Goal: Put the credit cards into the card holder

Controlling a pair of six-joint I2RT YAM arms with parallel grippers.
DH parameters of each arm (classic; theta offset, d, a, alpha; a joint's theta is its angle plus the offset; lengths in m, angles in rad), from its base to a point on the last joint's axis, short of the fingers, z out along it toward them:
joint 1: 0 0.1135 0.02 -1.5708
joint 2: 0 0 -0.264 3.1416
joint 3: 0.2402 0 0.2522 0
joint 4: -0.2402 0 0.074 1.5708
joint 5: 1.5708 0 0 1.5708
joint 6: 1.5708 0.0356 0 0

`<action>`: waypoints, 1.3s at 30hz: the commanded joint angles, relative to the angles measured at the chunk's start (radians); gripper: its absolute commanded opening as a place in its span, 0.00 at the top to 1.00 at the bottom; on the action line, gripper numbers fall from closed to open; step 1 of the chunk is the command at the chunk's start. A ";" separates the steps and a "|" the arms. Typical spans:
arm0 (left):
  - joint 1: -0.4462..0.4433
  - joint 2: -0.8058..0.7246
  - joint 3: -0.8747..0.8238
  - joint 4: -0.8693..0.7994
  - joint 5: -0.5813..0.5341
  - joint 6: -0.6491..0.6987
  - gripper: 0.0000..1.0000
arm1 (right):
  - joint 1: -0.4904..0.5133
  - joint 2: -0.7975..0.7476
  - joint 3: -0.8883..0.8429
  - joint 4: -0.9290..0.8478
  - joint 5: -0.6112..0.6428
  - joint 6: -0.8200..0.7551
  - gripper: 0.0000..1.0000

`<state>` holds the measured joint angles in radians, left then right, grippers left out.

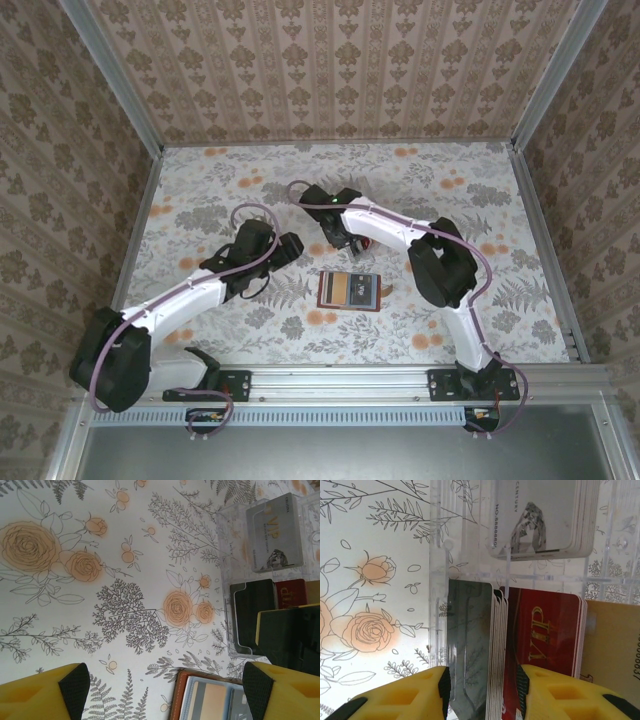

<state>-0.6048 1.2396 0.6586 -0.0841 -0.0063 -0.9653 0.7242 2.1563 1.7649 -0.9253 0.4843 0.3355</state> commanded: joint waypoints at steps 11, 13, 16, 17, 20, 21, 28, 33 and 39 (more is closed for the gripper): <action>0.019 -0.030 -0.034 -0.023 -0.022 -0.032 0.17 | 0.024 0.054 0.020 -0.053 0.170 -0.005 0.57; 0.020 -0.028 -0.032 -0.025 -0.020 -0.027 0.17 | 0.024 0.059 0.019 -0.054 0.183 -0.004 0.57; 0.023 -0.025 -0.024 -0.026 -0.020 -0.023 0.17 | 0.024 0.058 0.020 -0.060 0.199 -0.003 0.58; 0.023 -0.025 -0.023 -0.027 -0.018 -0.021 0.17 | 0.025 0.056 0.020 -0.060 0.201 -0.003 0.58; 0.023 -0.026 -0.024 -0.028 -0.018 -0.021 0.17 | 0.024 0.045 0.021 -0.063 0.214 -0.003 0.61; 0.023 -0.026 -0.026 -0.026 -0.019 -0.022 0.17 | 0.025 0.041 0.021 -0.064 0.219 -0.003 0.62; 0.027 -0.024 -0.029 -0.011 -0.009 -0.033 0.17 | 0.026 0.012 0.021 -0.070 0.247 -0.004 0.63; 0.027 -0.023 -0.025 -0.015 -0.004 -0.030 0.17 | 0.025 0.004 0.019 -0.073 0.249 0.000 0.65; 0.027 -0.020 -0.025 -0.014 0.001 -0.033 0.17 | 0.026 -0.010 0.009 -0.073 0.247 0.003 0.69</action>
<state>-0.5873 1.2270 0.6331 -0.1013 -0.0135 -0.9844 0.7471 2.1925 1.7676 -0.9508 0.6849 0.3359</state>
